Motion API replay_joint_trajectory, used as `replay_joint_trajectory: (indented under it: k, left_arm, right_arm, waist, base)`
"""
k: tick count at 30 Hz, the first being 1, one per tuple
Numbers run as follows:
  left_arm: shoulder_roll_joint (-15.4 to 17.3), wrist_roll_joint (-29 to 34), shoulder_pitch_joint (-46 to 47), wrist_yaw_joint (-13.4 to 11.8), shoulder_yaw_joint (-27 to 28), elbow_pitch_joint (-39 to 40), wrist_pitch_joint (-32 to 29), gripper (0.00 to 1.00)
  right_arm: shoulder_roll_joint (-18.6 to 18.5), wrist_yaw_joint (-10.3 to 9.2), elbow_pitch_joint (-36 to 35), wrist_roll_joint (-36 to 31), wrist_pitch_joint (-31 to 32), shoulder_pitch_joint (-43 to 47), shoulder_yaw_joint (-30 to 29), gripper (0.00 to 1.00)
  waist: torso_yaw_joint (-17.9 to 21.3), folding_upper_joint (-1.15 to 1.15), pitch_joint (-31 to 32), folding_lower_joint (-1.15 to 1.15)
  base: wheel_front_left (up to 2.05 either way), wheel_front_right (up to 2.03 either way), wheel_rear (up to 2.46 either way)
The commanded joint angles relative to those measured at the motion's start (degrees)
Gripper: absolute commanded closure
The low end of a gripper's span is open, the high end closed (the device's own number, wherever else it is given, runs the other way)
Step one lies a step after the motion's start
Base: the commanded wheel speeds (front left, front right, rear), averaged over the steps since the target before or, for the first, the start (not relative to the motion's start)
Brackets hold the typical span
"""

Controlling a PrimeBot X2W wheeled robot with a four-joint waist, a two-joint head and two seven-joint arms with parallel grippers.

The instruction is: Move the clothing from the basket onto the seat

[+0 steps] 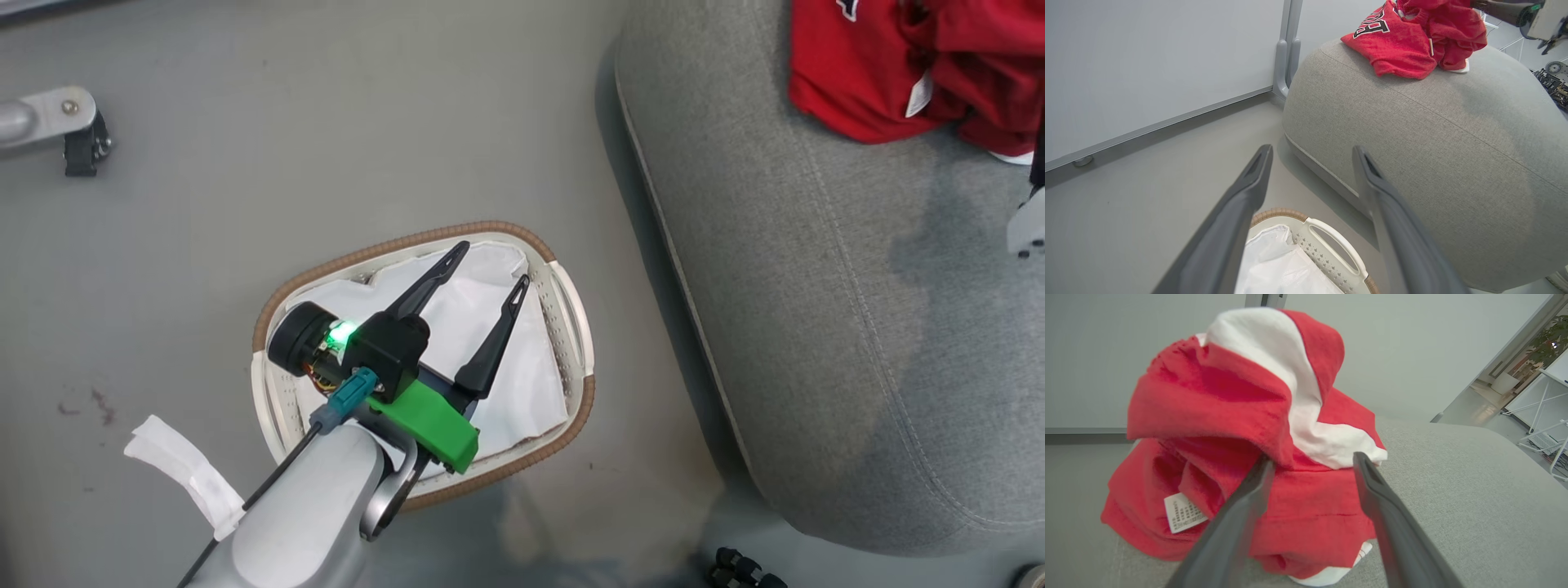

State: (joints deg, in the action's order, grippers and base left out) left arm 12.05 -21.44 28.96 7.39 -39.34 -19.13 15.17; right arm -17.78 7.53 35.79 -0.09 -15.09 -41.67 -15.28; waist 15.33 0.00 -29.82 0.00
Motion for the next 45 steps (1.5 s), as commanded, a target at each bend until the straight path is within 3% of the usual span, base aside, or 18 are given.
replay_joint_trajectory:
  k: [1, 9, 21, 27, 33, 45]
  left_arm:
    - [-0.08, -0.48, -0.71, 0.17, 0.15, -0.24, -0.04, 0.0]
    - [-1.52, -0.97, -2.32, 0.17, 2.07, -0.3, -0.05, 0.0]
    - [-5.43, -1.36, -5.26, 0.17, 6.68, -0.46, -0.04, 0.0]
    - [-6.44, -0.5, -8.11, 0.17, 11.71, -0.88, -0.05, 0.0]
    - [-7.2, 1.85, -11.58, -0.5, 20.37, -1.68, -0.05, 0.0]
    - [-8.63, 5.24, -19.02, -0.4, 31.99, -1.27, -0.05, 0.0]
  right_arm:
    - [-0.07, -0.08, -0.66, 0.28, -0.1, 1.72, 0.25, 0.0]
    - [-0.95, -0.08, -2.53, -0.3, -0.1, 6.18, 2.8, 0.0]
    - [-2.48, -0.08, -2.03, 2.55, -0.1, 3.4, 8.24, 0.0]
    - [0.69, -0.08, -0.46, 4.7, -0.1, 2.02, 11.29, 0.0]
    - [5.34, -0.08, 0.09, 7.15, -0.1, 2.95, 12.82, 0.0]
    - [13.73, -0.08, -4.86, 7.84, -0.1, 13.71, 13.51, 0.0]
  waist:
    - [0.71, 0.0, 1.94, 0.0]
    - [0.39, 0.0, 7.05, 0.0]
    - [-5.59, 0.0, 16.58, 0.0]
    - [-9.19, 0.0, 20.41, 0.0]
    - [-12.13, 0.0, 22.28, 0.0]
    - [-14.97, 0.0, 24.42, 0.0]
  base:
    - [0.0, 0.0, 0.0]
    - [0.0, 0.0, 0.0]
    - [0.0, 0.0, 0.0]
    - [0.0, 0.0, 0.0]
    - [0.0, 0.0, 0.0]
    - [0.0, 0.0, 0.0]
